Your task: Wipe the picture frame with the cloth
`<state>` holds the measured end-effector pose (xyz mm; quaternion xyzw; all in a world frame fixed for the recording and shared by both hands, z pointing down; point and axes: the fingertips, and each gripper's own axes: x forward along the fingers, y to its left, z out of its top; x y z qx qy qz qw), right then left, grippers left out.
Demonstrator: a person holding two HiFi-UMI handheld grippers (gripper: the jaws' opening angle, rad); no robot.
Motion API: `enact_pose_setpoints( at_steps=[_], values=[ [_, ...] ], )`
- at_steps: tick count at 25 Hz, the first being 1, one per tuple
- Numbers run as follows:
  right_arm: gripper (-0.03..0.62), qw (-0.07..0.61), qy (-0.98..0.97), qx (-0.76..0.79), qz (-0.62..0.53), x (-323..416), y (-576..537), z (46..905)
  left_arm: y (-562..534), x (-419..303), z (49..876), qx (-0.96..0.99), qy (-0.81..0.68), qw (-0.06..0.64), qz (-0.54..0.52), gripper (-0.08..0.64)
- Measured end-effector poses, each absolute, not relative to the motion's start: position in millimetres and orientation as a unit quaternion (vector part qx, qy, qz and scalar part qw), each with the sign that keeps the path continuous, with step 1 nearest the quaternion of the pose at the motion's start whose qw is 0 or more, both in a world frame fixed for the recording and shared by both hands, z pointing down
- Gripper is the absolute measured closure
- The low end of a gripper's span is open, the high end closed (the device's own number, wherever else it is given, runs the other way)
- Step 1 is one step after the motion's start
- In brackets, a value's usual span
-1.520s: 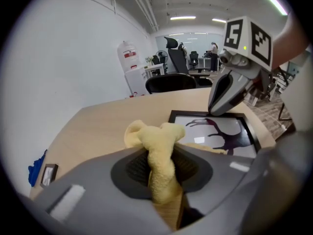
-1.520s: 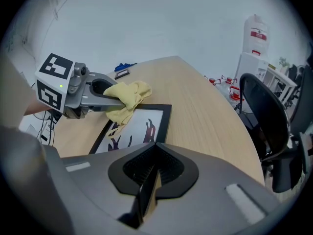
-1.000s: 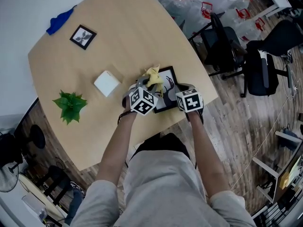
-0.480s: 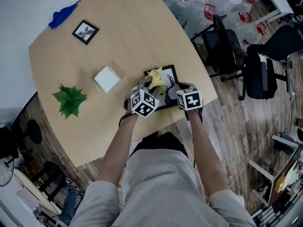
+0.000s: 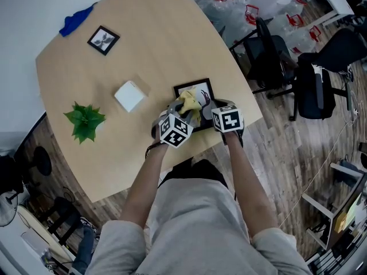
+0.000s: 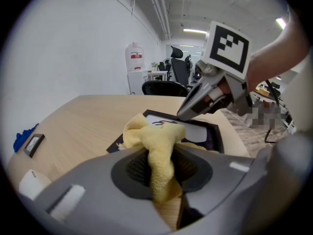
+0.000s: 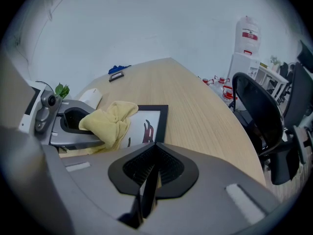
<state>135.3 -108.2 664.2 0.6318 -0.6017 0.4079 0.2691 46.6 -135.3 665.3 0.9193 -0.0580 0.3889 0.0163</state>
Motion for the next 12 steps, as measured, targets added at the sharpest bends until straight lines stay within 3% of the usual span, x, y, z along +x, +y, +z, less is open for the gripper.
enact_pose_setpoints(
  at_steps=[12],
  values=[
    [0.589,0.264,-0.598,0.634,0.415,137,-109,664,-107,38,664,0.923,-0.040,0.032,0.382,0.419]
  ],
)
